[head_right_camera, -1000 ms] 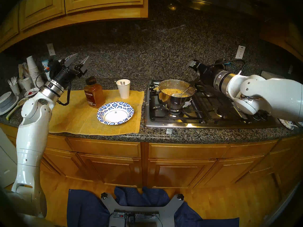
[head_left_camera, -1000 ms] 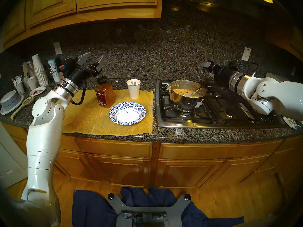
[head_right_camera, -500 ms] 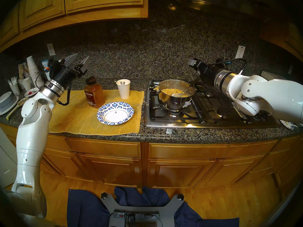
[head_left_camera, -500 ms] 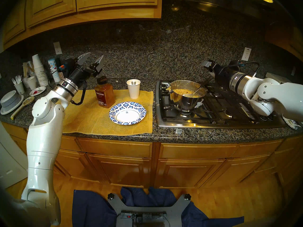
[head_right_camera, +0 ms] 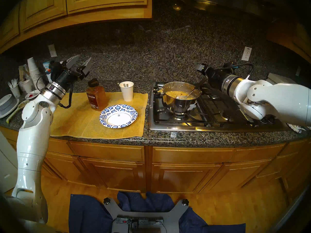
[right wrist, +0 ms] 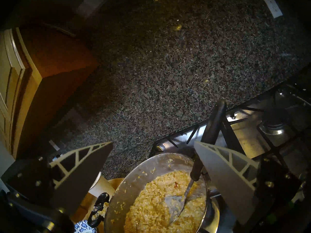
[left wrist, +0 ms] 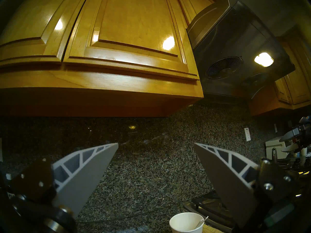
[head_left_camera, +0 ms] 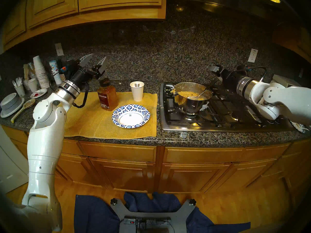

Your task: Scoop oatmeal into bowl, add cinnamon, and put a spoon inside bowl

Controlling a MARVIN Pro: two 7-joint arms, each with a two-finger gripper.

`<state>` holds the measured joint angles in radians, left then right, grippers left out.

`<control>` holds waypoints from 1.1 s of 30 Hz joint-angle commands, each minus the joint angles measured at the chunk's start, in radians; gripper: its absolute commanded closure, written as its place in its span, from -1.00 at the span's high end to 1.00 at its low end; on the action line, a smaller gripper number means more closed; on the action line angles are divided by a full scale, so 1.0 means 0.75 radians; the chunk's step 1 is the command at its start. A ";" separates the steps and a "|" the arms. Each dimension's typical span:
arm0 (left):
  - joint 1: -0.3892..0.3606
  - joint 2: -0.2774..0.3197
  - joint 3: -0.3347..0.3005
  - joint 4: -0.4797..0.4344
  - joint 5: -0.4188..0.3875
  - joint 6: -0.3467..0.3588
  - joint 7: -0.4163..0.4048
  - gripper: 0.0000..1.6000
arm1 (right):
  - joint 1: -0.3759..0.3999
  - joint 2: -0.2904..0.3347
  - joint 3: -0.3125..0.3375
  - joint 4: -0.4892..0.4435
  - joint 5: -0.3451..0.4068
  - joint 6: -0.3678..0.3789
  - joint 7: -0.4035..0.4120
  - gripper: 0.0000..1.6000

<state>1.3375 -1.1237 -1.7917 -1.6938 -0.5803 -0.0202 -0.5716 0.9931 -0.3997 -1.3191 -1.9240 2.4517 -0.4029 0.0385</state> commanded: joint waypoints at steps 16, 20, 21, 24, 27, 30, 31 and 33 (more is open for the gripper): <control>-0.041 0.001 -0.007 -0.030 -0.012 -0.011 -0.001 1.00 | -0.070 -0.052 0.036 0.081 0.016 -0.034 0.068 1.00; -0.041 0.001 -0.007 -0.030 -0.012 -0.011 -0.001 1.00 | -0.113 -0.069 0.054 0.116 0.033 -0.028 0.092 1.00; -0.041 0.001 -0.007 -0.030 -0.012 -0.011 -0.001 1.00 | -0.119 -0.070 0.057 0.122 0.035 -0.026 0.098 1.00; -0.040 0.001 -0.007 -0.030 -0.012 -0.011 -0.001 1.00 | -0.142 -0.092 0.073 0.143 0.038 -0.031 0.108 1.00; -0.040 0.001 -0.007 -0.030 -0.012 -0.010 -0.001 1.00 | -0.187 -0.140 0.093 0.178 0.043 -0.037 0.106 1.00; -0.040 0.002 -0.007 -0.030 -0.012 -0.011 0.000 1.00 | -0.246 -0.182 0.120 0.224 0.060 -0.046 0.114 1.00; -0.040 0.002 -0.007 -0.030 -0.012 -0.011 0.000 1.00 | -0.258 -0.188 0.126 0.234 0.065 -0.047 0.119 1.00; -0.040 0.002 -0.007 -0.030 -0.012 -0.011 0.000 1.00 | -0.285 -0.207 0.140 0.257 0.075 -0.052 0.129 1.00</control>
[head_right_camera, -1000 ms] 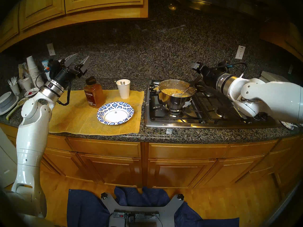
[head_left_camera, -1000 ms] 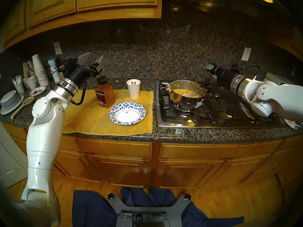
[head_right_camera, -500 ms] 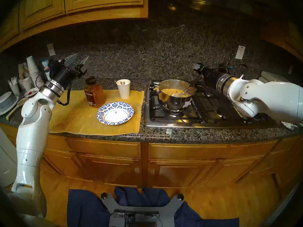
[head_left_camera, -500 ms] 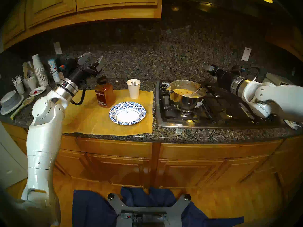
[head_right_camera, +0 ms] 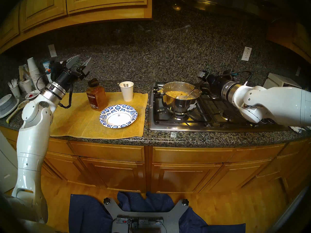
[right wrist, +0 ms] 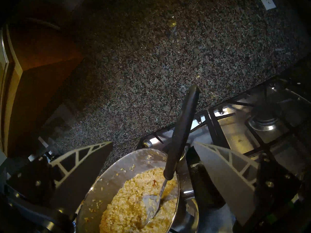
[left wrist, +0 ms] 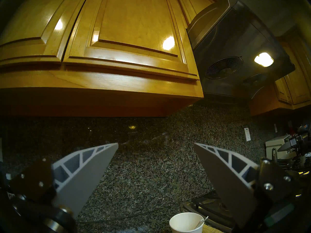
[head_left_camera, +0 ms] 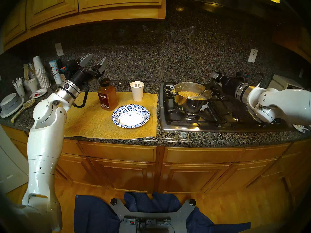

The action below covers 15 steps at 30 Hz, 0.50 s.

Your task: Scoop oatmeal into bowl, add cinnamon, and put a spoon inside bowl

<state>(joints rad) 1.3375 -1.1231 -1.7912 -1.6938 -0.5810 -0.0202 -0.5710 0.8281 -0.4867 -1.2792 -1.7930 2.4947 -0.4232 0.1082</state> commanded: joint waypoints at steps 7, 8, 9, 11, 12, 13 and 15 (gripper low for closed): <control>-0.040 0.001 -0.007 -0.030 -0.011 -0.010 -0.001 1.00 | -0.168 -0.175 0.130 0.157 0.044 -0.054 0.045 1.00; -0.040 0.001 -0.007 -0.030 -0.011 -0.010 -0.001 1.00 | -0.180 -0.183 0.135 0.165 0.048 -0.058 0.047 1.00; -0.040 0.001 -0.007 -0.030 -0.011 -0.011 -0.001 1.00 | -0.191 -0.193 0.138 0.176 0.050 -0.061 0.049 1.00; -0.040 0.001 -0.007 -0.030 -0.011 -0.011 -0.001 1.00 | -0.208 -0.204 0.145 0.192 0.056 -0.067 0.053 1.00; -0.040 0.001 -0.007 -0.030 -0.011 -0.011 -0.001 1.00 | -0.219 -0.209 0.149 0.202 0.060 -0.069 0.057 1.00; -0.040 0.001 -0.007 -0.030 -0.011 -0.011 -0.001 1.00 | -0.227 -0.214 0.151 0.209 0.062 -0.075 0.058 1.00; -0.040 0.001 -0.007 -0.030 -0.011 -0.011 -0.001 1.00 | -0.242 -0.222 0.156 0.222 0.065 -0.085 0.064 1.00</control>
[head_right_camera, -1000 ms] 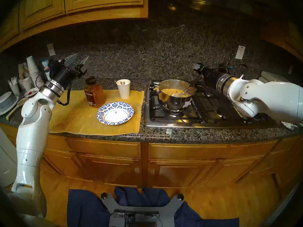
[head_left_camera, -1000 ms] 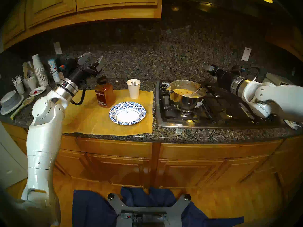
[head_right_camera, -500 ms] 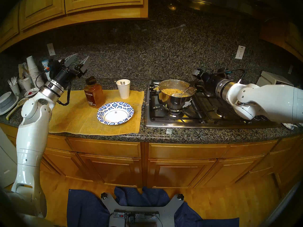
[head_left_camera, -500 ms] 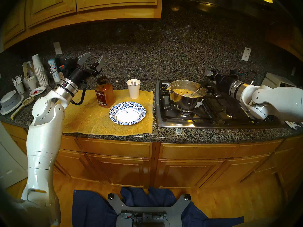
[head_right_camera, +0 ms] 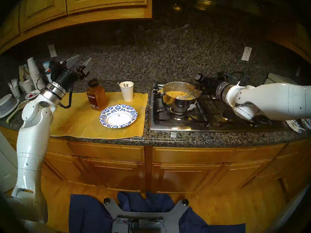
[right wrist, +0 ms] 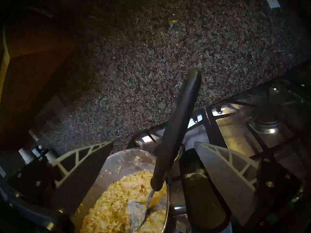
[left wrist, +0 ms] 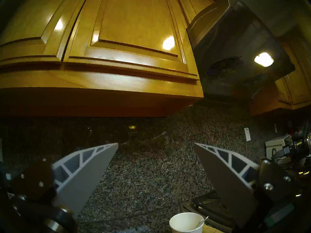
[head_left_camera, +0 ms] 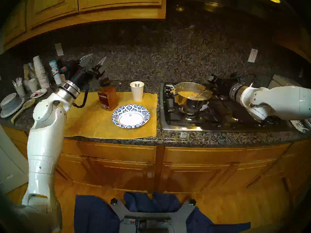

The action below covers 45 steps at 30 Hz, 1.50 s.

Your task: Scoop oatmeal into bowl, add cinnamon, and put a spoon inside bowl

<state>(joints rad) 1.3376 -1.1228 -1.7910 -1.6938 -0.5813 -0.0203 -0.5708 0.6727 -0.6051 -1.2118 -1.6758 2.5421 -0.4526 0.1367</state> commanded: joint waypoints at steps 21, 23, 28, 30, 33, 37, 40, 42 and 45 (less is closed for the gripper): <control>-0.040 0.001 -0.007 -0.030 -0.011 -0.011 -0.001 1.00 | -0.122 -0.143 0.111 0.183 0.044 -0.071 0.085 0.88; -0.040 0.001 -0.007 -0.030 -0.011 -0.011 -0.001 1.00 | -0.107 -0.142 0.094 0.172 0.038 -0.069 0.077 0.55; -0.040 0.001 -0.007 -0.030 -0.012 -0.011 -0.001 1.00 | -0.075 -0.139 0.064 0.148 0.014 -0.067 0.061 0.47; -0.040 0.001 -0.007 -0.030 -0.012 -0.011 -0.001 1.00 | -0.059 -0.129 0.053 0.132 0.007 -0.060 0.060 0.49; -0.040 0.001 -0.007 -0.030 -0.012 -0.011 -0.001 1.00 | -0.037 -0.125 0.032 0.116 -0.007 -0.058 0.049 0.53; -0.040 0.001 -0.007 -0.030 -0.012 -0.011 -0.001 1.00 | -0.018 -0.124 0.013 0.098 -0.015 -0.052 0.040 -0.07; -0.040 0.001 -0.007 -0.030 -0.012 -0.011 -0.001 1.00 | -0.012 -0.126 0.008 0.092 -0.020 -0.052 0.034 -0.48; -0.040 0.002 -0.007 -0.030 -0.012 -0.011 -0.001 1.00 | -0.009 -0.126 0.005 0.089 -0.023 -0.052 0.028 -1.00; -0.040 0.002 -0.007 -0.030 -0.012 -0.011 -0.001 1.00 | -0.010 -0.121 0.008 0.084 -0.025 -0.060 0.026 -1.00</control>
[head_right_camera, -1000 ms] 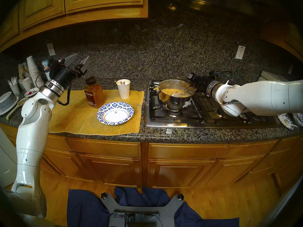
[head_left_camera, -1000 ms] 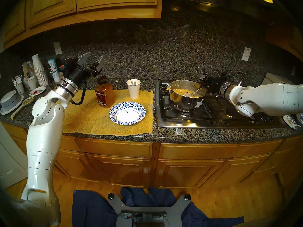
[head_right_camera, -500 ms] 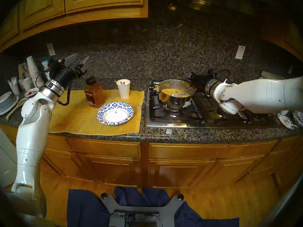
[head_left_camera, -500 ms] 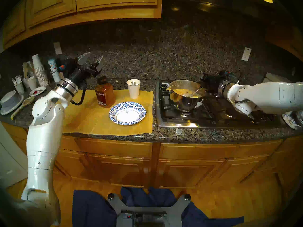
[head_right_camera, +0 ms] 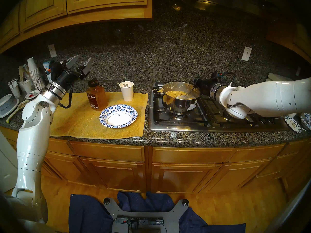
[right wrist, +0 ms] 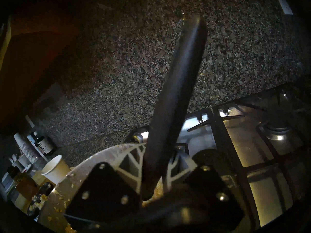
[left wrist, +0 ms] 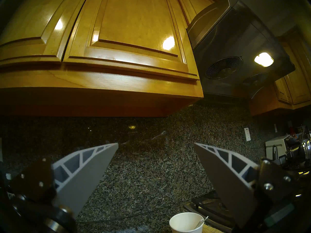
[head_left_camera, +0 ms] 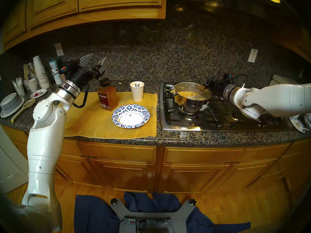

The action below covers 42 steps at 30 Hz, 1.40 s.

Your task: Scoop oatmeal into bowl, add cinnamon, and put a spoon inside bowl

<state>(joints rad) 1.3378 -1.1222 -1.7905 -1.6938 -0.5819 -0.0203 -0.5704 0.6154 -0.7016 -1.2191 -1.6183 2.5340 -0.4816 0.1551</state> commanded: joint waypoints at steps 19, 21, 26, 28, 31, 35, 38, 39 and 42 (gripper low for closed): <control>-0.039 0.002 -0.007 -0.030 -0.010 -0.011 -0.001 1.00 | 0.060 0.027 0.056 0.017 -0.009 -0.210 0.001 -1.00; -0.039 0.002 -0.007 -0.030 -0.011 -0.011 -0.001 1.00 | 0.052 0.027 0.054 0.013 -0.020 -0.241 0.016 -1.00; -0.040 0.002 -0.007 -0.030 -0.011 -0.011 -0.001 1.00 | 0.045 0.007 0.025 -0.032 -0.078 -0.326 0.007 -1.00; -0.040 0.001 -0.007 -0.030 -0.011 -0.011 -0.001 1.00 | 0.043 0.000 0.017 -0.052 -0.089 -0.352 -0.002 -1.00; -0.040 0.001 -0.007 -0.030 -0.011 -0.011 -0.001 1.00 | 0.044 -0.023 -0.010 -0.069 -0.124 -0.393 -0.021 -1.00; -0.040 0.002 -0.007 -0.030 -0.011 -0.011 -0.001 1.00 | 0.054 -0.048 -0.034 -0.098 -0.157 -0.404 -0.032 -1.00; -0.040 0.002 -0.007 -0.030 -0.012 -0.011 0.000 1.00 | 0.059 -0.064 -0.043 -0.117 -0.165 -0.395 -0.051 -1.00; -0.040 0.002 -0.007 -0.030 -0.012 -0.011 0.000 1.00 | 0.059 -0.064 -0.043 -0.117 -0.165 -0.395 -0.051 -1.00; -0.040 0.002 -0.007 -0.030 -0.012 -0.011 0.000 1.00 | 0.055 -0.055 -0.019 -0.133 -0.124 -0.358 -0.070 -1.00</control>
<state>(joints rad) 1.3379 -1.1214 -1.7900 -1.6938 -0.5824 -0.0204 -0.5697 0.6187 -0.7274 -1.2607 -1.7093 2.4324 -0.7547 0.1157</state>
